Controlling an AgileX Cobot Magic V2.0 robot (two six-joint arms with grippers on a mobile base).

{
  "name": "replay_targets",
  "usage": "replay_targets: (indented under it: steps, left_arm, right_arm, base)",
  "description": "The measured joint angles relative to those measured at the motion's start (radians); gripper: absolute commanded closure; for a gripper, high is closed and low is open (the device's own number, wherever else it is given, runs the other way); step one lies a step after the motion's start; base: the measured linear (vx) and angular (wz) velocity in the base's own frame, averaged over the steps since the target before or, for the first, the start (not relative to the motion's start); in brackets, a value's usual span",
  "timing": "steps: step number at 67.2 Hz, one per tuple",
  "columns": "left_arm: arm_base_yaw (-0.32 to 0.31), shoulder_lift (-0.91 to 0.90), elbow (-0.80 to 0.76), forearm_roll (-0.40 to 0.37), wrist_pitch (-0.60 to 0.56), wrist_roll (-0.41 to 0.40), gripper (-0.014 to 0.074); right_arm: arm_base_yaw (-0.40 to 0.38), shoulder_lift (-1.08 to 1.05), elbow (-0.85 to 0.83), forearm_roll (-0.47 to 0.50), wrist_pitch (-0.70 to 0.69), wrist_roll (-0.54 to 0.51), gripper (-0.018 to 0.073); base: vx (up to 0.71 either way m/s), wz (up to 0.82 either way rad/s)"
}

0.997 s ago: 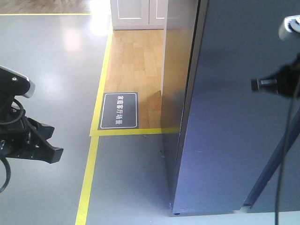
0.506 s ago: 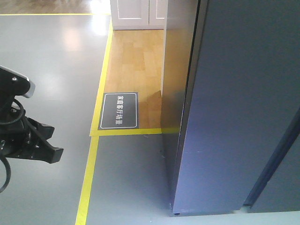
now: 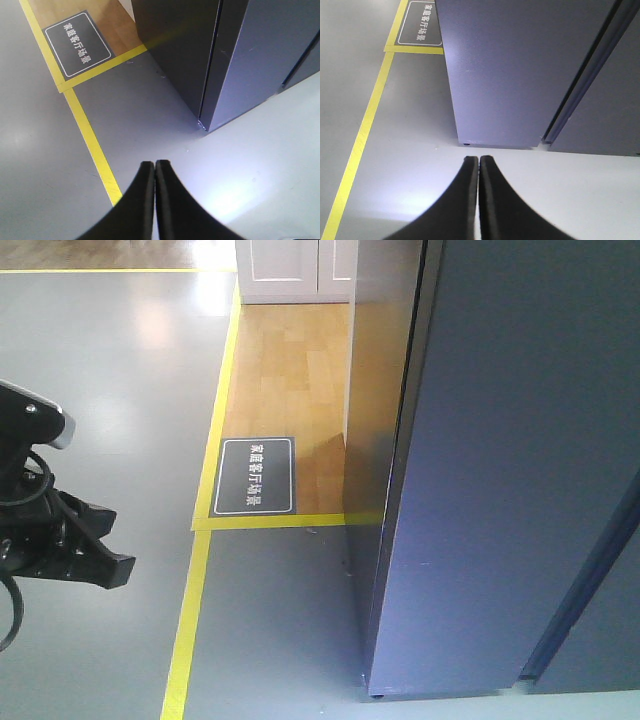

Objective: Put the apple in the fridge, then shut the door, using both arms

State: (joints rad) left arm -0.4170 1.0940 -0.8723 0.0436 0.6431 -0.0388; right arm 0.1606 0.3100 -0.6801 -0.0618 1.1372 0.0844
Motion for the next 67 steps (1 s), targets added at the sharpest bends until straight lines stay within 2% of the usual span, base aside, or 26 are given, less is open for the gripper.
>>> replay_targets:
  steps: [58, 67]
  left_arm:
    - [0.000, -0.009, 0.000, 0.000, 0.003, 0.000, 0.0603]
    - [0.026, -0.061, 0.010, -0.004, -0.006, -0.001, 0.0603]
  right_arm:
    - [0.000, -0.031, 0.001, 0.000, 0.014, 0.000, 0.0562]
    - [0.000, -0.031, 0.001, 0.000, 0.014, 0.000, 0.0562]
  base:
    - [0.00, 0.00]
    - [0.00, 0.00]
